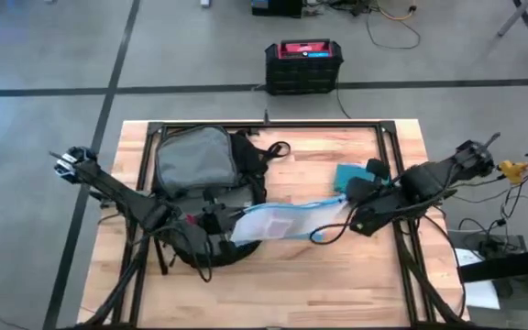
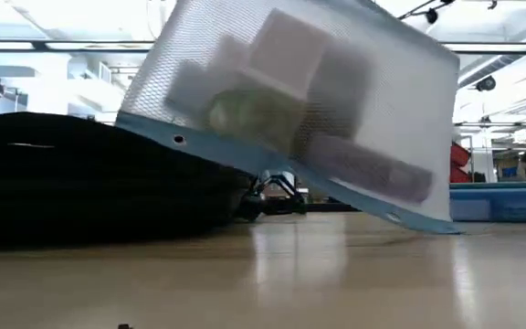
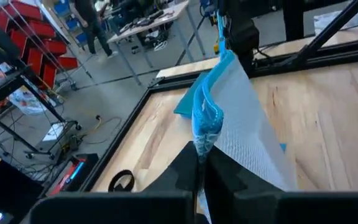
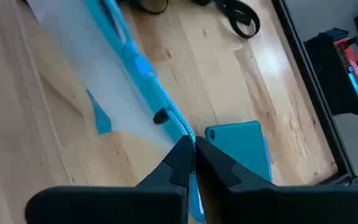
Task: Unpack backpack
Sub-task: Open the white mesh zipper pouch
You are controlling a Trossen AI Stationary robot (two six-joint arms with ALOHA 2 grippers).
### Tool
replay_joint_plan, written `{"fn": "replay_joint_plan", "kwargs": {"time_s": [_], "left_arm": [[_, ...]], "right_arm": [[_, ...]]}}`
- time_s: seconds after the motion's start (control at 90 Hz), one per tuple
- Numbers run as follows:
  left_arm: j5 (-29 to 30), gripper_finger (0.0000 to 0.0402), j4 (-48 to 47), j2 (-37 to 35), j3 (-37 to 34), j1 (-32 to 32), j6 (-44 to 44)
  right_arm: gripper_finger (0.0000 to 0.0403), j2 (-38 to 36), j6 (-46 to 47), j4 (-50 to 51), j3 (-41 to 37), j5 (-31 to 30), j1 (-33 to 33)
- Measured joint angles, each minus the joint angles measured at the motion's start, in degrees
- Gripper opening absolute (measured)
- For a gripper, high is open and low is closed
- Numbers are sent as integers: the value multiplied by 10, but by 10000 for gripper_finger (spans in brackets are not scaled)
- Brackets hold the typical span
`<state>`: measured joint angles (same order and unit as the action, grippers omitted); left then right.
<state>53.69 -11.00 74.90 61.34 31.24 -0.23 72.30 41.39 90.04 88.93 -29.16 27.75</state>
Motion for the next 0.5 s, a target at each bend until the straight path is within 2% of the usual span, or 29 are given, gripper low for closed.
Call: {"fn": "replay_joint_plan", "kwargs": {"time_s": [0.356, 0.5], "left_arm": [[0, 0, 0, -109, 0, 0, 81], [0, 0, 5, -150, 0, -4, 117]], "right_arm": [[0, -78, -3, 0, -32, -27, 0], [0, -104, -4, -2, -55, -63, 0]]}}
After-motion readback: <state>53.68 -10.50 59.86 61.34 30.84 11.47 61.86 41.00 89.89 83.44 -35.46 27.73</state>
